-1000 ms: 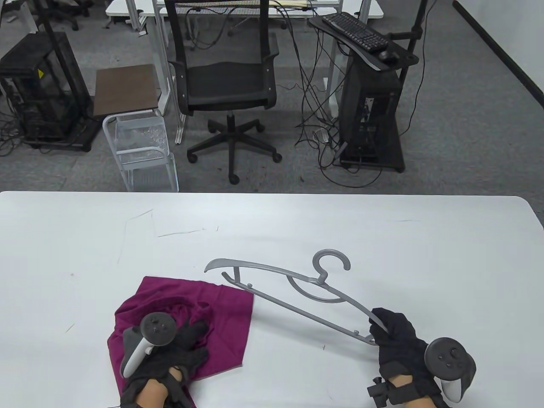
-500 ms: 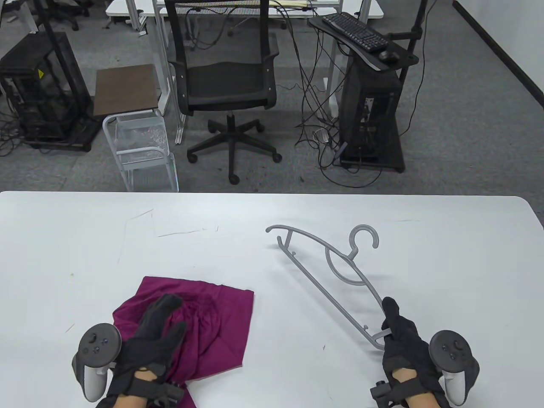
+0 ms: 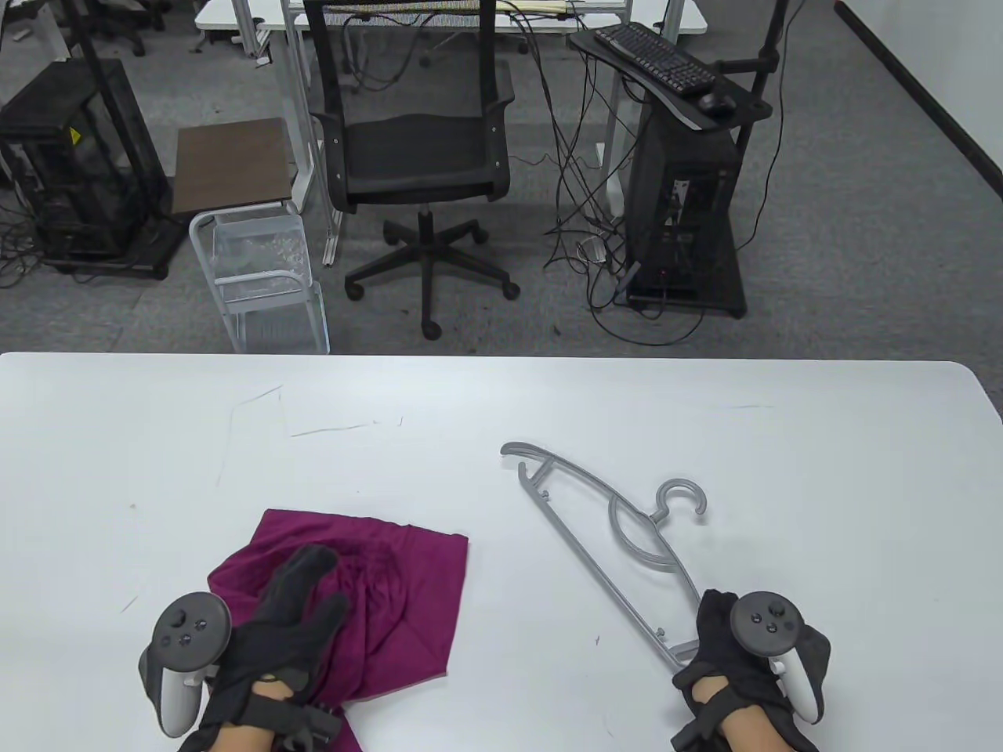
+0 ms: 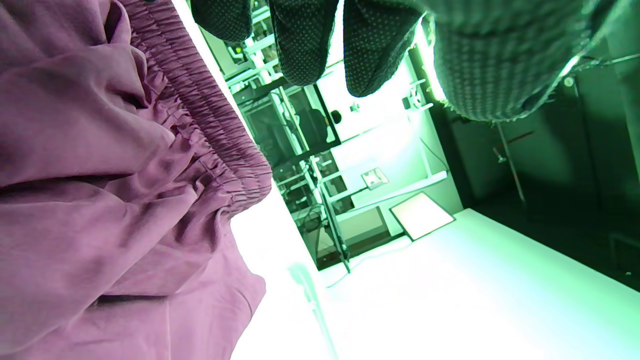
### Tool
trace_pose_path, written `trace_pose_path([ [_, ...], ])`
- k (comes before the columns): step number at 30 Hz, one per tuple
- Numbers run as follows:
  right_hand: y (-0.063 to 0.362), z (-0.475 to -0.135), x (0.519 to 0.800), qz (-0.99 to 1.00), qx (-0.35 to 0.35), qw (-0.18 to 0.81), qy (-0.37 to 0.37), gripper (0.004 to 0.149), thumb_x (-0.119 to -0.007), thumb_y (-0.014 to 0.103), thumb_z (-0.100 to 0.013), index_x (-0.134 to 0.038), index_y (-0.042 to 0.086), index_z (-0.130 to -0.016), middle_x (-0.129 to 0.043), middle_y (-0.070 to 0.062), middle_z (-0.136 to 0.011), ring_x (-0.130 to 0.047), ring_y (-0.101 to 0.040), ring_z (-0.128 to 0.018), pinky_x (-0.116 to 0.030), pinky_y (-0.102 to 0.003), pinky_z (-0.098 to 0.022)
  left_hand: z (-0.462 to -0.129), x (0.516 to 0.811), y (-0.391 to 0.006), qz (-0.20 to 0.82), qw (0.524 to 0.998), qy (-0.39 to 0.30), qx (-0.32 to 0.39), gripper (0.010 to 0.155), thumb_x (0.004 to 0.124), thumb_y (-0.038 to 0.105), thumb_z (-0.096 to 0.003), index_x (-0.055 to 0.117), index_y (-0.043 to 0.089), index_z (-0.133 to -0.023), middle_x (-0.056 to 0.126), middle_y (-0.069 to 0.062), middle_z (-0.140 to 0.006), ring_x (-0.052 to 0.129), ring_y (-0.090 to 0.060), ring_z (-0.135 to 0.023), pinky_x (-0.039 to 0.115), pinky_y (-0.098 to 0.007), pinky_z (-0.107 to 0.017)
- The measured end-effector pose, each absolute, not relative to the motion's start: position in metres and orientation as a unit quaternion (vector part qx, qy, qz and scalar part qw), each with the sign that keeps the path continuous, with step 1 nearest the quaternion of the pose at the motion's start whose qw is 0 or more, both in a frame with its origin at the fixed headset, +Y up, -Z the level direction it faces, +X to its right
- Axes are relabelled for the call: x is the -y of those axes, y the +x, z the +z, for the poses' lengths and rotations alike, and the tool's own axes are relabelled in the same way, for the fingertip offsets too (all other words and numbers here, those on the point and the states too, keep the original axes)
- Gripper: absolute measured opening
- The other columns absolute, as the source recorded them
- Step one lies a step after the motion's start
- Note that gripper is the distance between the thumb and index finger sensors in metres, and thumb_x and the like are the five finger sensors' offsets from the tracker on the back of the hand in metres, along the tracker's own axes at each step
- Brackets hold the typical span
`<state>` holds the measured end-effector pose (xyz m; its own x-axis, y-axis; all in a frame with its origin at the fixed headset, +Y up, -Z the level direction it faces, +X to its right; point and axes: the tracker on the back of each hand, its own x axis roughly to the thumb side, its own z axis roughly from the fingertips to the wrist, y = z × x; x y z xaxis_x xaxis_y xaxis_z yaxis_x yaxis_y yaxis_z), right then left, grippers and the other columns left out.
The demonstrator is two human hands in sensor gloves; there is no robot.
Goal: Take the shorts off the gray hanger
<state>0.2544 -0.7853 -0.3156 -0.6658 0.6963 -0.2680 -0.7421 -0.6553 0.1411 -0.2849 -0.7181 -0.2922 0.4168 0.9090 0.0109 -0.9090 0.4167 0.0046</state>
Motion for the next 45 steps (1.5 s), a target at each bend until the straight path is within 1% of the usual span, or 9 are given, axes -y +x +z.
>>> trace_pose_path([
  [7,0.248,-0.318,0.789,0.919,-0.143,0.351,-0.106,0.080,-0.069,-0.010,-0.035,-0.023,-0.001,-0.100,-0.009,-0.027,-0.107,-0.003,-0.053,-0.087,-0.015,-0.071,-0.053,-0.293,0.725,-0.290,0.549,0.836,-0.004,-0.025,0.074,0.080,0.063,-0.0362,0.061,0.044,-0.105,0.051,0.003,-0.121,0.039,-0.043,-0.114,0.033,-0.069,-0.076],
  [13,0.252,-0.315,0.787,0.915,-0.126,0.369,-0.099,0.077,-0.068,-0.006,-0.038,-0.023,-0.001,-0.100,-0.010,-0.028,-0.107,-0.004,-0.055,-0.088,-0.016,-0.073,-0.054,-0.292,0.736,-0.311,0.601,0.794,0.014,-0.090,0.075,0.079,0.063,-0.0378,0.058,0.042,-0.106,0.043,0.001,-0.122,0.036,-0.044,-0.114,0.033,-0.069,-0.077],
  [16,0.261,-0.310,0.769,0.909,-0.056,0.405,-0.086,0.075,-0.070,0.004,-0.045,-0.022,0.002,-0.102,-0.006,-0.027,-0.108,0.003,-0.056,-0.087,-0.023,-0.077,-0.061,-0.285,0.720,-0.314,0.573,0.807,0.132,-0.060,0.075,0.080,0.062,-0.0379,0.054,0.045,-0.106,0.036,0.012,-0.123,0.028,-0.034,-0.118,0.027,-0.066,-0.080],
  [19,0.270,-0.304,0.736,0.934,0.066,0.351,-0.005,0.074,-0.075,0.026,-0.052,-0.029,0.011,-0.108,-0.002,-0.023,-0.110,0.011,-0.053,-0.087,-0.019,-0.078,-0.062,-0.273,0.698,-0.304,0.465,0.853,0.238,0.003,0.079,0.081,0.064,-0.0359,0.046,0.053,-0.106,0.027,0.024,-0.122,0.016,-0.018,-0.119,0.018,-0.061,-0.082],
  [22,0.272,-0.298,0.718,0.950,0.112,0.279,0.083,0.070,-0.076,0.035,-0.052,-0.039,0.020,-0.110,-0.007,-0.019,-0.114,0.005,-0.052,-0.092,-0.022,-0.079,-0.063,-0.269,0.684,-0.286,0.385,0.881,0.253,0.104,0.085,0.084,0.064,-0.0324,0.038,0.063,-0.104,0.016,0.033,-0.119,-0.002,-0.012,-0.113,0.007,-0.057,-0.080],
  [24,0.269,-0.295,0.712,0.943,0.121,0.269,0.154,0.068,-0.077,0.038,-0.052,-0.044,0.023,-0.110,-0.009,-0.017,-0.115,0.002,-0.051,-0.095,-0.023,-0.079,-0.064,-0.266,0.679,-0.266,0.319,0.901,0.239,0.173,0.090,0.088,0.064,-0.0276,0.036,0.068,-0.101,0.010,0.037,-0.115,-0.006,-0.010,-0.111,0.004,-0.055,-0.080],
  [29,0.258,-0.292,0.707,0.941,0.117,0.242,0.208,0.069,-0.081,0.043,-0.048,-0.055,0.022,-0.108,-0.015,-0.016,-0.117,0.002,-0.049,-0.098,-0.022,-0.079,-0.066,-0.269,0.680,-0.232,0.226,0.924,0.204,0.229,0.098,0.091,0.064,-0.0217,0.031,0.069,-0.099,0.007,0.035,-0.113,-0.007,-0.011,-0.109,0.004,-0.056,-0.080],
  [37,0.247,-0.291,0.712,0.945,0.080,0.217,0.230,0.078,-0.083,0.052,-0.043,-0.052,0.022,-0.109,-0.017,-0.017,-0.117,-0.002,-0.050,-0.098,-0.024,-0.079,-0.066,-0.290,0.723,-0.199,0.107,0.964,-0.088,0.226,0.107,0.088,0.068,-0.0192,0.013,0.065,-0.096,-0.007,0.026,-0.108,-0.014,-0.022,-0.102,0.006,-0.061,-0.078],
  [45,0.243,-0.290,0.714,0.951,0.070,0.196,0.228,0.088,-0.089,0.053,-0.038,-0.049,0.018,-0.109,-0.018,-0.018,-0.117,-0.002,-0.051,-0.098,-0.024,-0.079,-0.065,-0.288,0.720,-0.198,0.123,0.961,-0.069,0.236,0.106,0.088,0.067,-0.0192,0.016,0.064,-0.097,-0.003,0.025,-0.111,-0.011,-0.023,-0.105,0.007,-0.061,-0.077],
])
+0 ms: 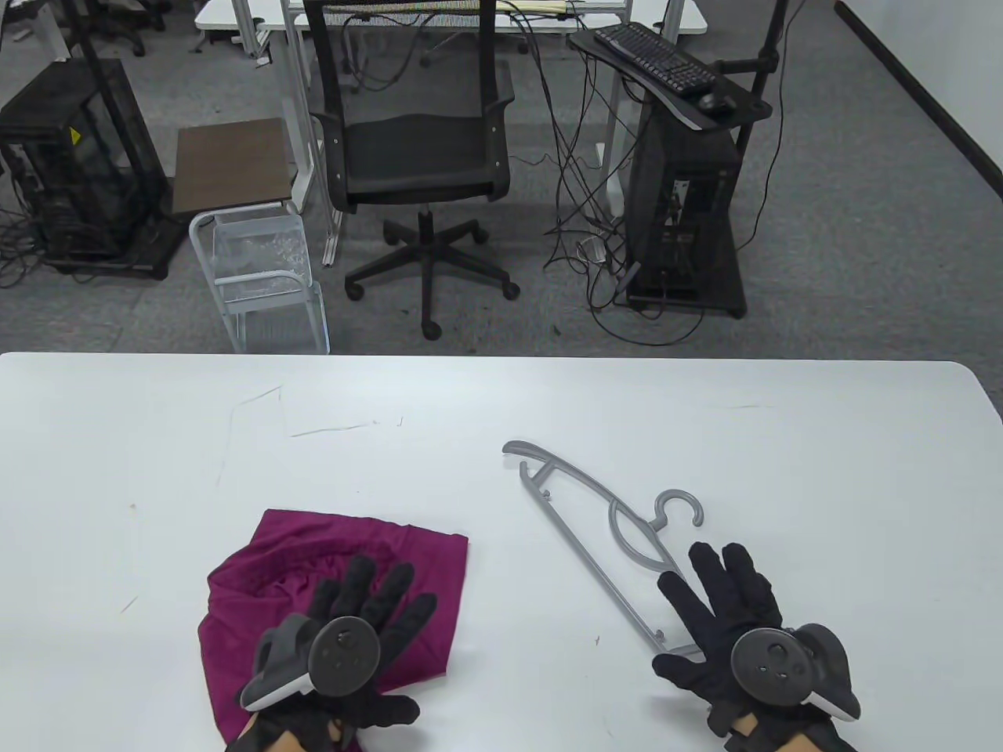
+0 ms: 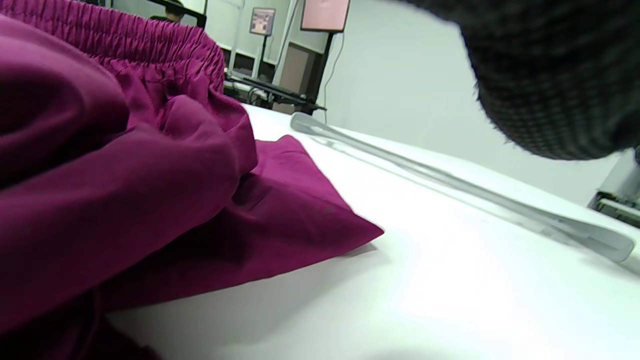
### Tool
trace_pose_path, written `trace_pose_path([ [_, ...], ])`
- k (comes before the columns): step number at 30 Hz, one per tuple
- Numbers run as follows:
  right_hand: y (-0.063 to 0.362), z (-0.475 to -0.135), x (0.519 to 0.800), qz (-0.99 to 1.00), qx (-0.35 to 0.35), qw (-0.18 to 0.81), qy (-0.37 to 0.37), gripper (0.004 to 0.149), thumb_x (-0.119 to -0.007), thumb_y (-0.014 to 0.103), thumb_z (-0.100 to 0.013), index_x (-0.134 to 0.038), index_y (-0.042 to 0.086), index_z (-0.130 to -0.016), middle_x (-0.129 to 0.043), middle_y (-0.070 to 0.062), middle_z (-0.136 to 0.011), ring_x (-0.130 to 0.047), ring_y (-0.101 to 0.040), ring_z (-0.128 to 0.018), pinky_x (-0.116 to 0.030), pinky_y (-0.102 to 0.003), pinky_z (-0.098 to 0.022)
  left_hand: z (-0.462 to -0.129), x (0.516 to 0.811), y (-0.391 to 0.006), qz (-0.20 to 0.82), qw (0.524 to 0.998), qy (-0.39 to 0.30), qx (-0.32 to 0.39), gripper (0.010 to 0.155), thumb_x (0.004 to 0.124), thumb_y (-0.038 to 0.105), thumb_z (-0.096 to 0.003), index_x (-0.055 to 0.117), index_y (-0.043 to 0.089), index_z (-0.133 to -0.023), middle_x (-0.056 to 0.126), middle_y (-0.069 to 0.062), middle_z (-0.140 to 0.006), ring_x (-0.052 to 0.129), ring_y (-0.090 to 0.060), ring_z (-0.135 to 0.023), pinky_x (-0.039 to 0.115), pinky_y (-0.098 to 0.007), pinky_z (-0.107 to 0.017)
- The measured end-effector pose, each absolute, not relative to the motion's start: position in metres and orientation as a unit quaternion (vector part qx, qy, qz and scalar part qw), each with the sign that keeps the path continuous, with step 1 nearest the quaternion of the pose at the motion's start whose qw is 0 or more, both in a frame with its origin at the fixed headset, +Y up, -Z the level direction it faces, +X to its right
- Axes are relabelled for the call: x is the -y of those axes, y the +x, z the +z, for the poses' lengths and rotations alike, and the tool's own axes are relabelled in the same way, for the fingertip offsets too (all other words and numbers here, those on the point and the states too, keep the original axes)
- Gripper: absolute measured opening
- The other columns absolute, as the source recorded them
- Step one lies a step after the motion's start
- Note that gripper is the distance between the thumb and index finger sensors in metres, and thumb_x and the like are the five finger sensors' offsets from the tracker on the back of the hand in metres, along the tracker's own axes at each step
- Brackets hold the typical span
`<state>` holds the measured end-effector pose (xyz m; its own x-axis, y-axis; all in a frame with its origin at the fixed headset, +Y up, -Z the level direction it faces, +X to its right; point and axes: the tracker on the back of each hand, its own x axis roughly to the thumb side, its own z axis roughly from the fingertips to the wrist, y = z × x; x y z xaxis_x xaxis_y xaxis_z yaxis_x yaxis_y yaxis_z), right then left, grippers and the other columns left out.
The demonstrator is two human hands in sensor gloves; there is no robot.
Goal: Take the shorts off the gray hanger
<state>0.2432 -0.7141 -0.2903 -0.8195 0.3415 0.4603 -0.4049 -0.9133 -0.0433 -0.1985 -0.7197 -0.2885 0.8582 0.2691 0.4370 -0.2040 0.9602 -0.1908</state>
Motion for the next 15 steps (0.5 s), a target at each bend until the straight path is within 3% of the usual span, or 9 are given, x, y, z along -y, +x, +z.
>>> trace_pose_path([
  [15,0.2464,-0.2930,0.7162,0.949,0.046,0.224,0.219,0.089,-0.087,0.053,-0.040,-0.046,0.018,-0.110,-0.020,-0.018,-0.117,-0.004,-0.052,-0.098,-0.025,-0.079,-0.065,-0.2884,0.7096,-0.2054,0.177,0.952,-0.036,0.247,0.102,0.088,0.066,-0.0204,0.024,0.063,-0.100,0.002,0.027,-0.113,-0.008,-0.023,-0.107,0.008,-0.061,-0.078],
])
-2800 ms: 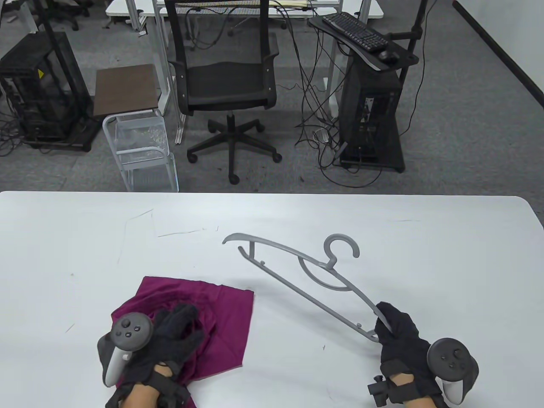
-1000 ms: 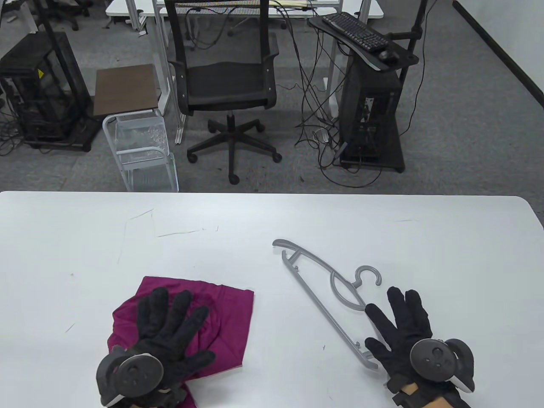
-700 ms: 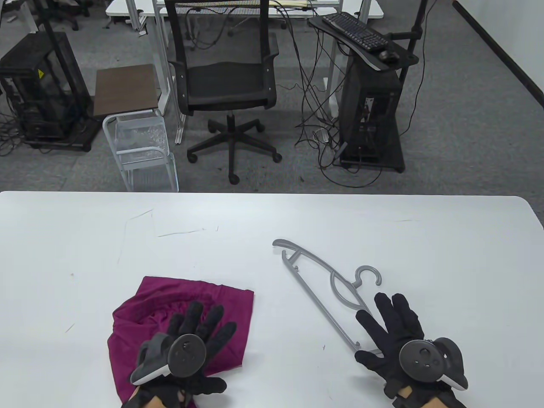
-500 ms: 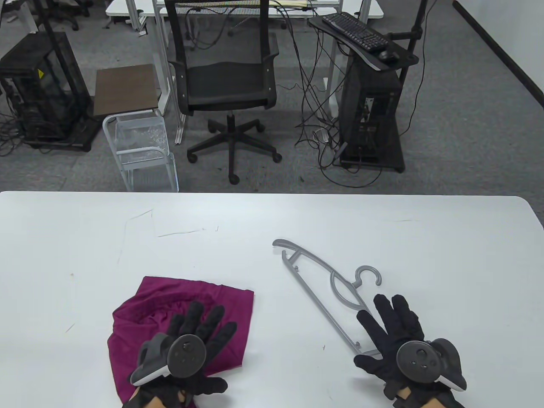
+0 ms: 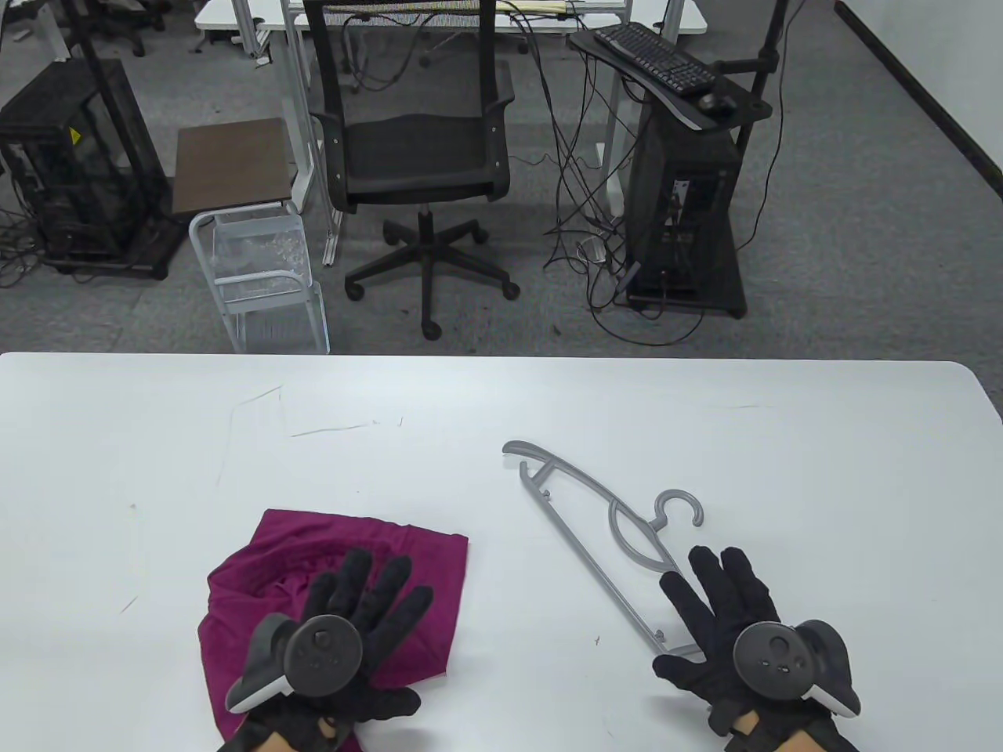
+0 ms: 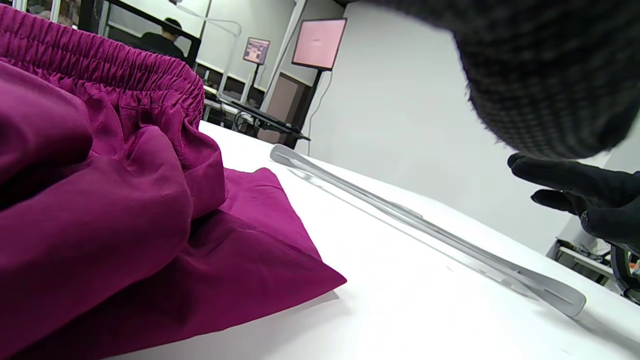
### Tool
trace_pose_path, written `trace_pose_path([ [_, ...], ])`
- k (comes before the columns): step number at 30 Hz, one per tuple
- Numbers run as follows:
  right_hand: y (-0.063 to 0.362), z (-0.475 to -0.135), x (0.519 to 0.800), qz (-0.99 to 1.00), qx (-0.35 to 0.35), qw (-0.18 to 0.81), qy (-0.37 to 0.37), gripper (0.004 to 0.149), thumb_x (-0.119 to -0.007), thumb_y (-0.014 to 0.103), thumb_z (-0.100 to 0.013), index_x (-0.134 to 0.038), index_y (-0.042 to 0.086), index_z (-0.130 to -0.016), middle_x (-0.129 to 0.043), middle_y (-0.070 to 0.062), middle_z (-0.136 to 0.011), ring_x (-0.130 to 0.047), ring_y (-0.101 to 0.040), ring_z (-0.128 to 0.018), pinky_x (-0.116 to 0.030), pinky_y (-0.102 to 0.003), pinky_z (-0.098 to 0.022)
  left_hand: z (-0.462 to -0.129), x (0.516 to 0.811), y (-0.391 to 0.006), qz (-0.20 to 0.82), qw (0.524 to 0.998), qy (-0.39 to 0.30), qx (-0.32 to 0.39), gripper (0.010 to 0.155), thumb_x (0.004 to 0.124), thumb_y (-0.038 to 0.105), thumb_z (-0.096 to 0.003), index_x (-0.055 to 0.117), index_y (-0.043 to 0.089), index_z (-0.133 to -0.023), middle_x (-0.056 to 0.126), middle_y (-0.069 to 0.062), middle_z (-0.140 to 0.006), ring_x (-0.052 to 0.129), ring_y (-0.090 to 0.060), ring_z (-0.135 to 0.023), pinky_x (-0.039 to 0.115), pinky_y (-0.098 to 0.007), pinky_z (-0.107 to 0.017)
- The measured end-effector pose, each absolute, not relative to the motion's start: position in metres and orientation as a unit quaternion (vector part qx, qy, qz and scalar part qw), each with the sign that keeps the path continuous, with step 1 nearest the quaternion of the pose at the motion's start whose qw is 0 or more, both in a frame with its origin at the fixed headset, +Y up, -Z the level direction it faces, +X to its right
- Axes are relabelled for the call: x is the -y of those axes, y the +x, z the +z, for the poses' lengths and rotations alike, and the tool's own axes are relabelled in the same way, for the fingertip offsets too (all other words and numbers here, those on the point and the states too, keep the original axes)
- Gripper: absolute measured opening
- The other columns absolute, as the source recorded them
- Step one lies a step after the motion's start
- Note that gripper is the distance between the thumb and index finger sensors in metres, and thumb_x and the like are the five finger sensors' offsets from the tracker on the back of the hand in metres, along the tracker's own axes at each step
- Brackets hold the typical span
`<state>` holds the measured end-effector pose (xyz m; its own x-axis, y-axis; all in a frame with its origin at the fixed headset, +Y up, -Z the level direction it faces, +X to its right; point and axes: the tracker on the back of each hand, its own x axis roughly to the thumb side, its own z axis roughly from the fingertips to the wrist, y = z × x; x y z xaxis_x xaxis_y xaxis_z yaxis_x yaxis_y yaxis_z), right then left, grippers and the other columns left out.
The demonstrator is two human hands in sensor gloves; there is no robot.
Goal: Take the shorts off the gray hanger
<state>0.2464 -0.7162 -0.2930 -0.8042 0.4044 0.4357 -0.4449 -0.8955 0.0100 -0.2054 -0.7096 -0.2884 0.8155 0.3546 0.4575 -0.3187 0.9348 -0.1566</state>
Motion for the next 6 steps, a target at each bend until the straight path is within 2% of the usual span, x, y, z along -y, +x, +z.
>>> trace_pose_path([
  [6,0.2462,-0.2927,0.7161,0.947,0.039,0.230,0.219,0.088,-0.087,0.052,-0.041,-0.045,0.017,-0.110,-0.020,-0.019,-0.117,-0.004,-0.052,-0.098,-0.025,-0.079,-0.065,-0.2851,0.7061,-0.2072,0.180,0.952,-0.026,0.246,0.102,0.088,0.066,-0.0208,0.024,0.063,-0.100,0.002,0.027,-0.113,-0.008,-0.023,-0.107,0.008,-0.062,-0.078],
])
